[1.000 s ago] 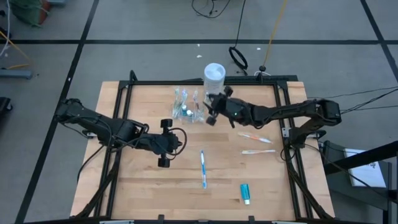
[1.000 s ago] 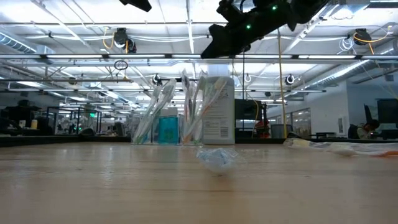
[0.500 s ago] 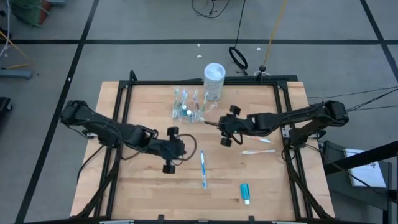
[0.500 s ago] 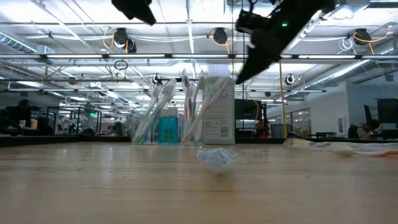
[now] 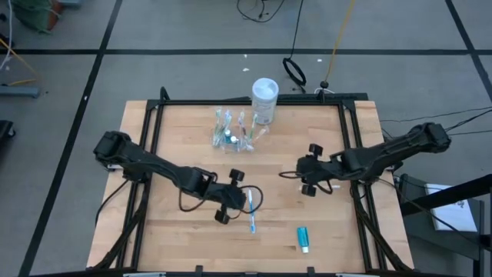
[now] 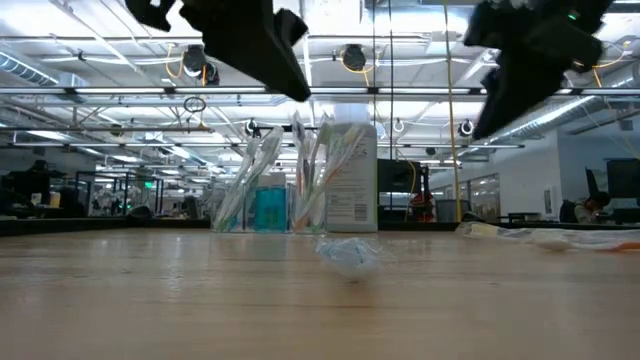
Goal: Pick & Place toothbrushing station
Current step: Put the blue toothbrush into the transparent organizer
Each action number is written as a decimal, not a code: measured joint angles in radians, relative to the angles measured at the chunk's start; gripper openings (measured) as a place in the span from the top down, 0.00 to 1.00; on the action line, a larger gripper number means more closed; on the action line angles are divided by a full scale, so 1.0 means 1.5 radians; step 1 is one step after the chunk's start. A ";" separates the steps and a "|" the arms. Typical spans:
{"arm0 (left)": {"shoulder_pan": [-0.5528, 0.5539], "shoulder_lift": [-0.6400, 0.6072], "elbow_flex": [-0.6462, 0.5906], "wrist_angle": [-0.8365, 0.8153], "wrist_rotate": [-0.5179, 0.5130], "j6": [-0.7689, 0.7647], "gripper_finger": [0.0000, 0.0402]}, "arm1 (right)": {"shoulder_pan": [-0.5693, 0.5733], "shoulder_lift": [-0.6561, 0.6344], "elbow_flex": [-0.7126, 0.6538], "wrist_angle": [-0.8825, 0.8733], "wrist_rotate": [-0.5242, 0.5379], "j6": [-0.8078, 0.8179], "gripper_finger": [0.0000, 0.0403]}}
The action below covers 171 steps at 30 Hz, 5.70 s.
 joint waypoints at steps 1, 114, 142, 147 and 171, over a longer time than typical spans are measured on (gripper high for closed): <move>0.004 0.010 0.000 0.015 0.016 0.010 0.95 | 0.002 -0.010 -0.016 -0.002 -0.010 0.002 0.64; 0.303 -0.258 -0.587 0.928 -0.037 -0.013 0.97 | 0.000 -0.115 -0.109 0.214 -0.135 0.011 0.64; 0.392 -0.116 -0.586 1.091 -0.119 -0.011 0.95 | -0.030 -0.115 -0.109 0.416 -0.131 -0.281 0.64; 0.392 -0.116 -0.586 1.012 -0.123 -0.046 0.99 | -0.030 -0.115 -0.109 0.416 -0.132 -0.281 0.64; 0.331 -0.173 -0.586 0.891 -0.228 -0.061 0.69 | -0.030 -0.115 -0.109 0.416 -0.132 -0.286 0.64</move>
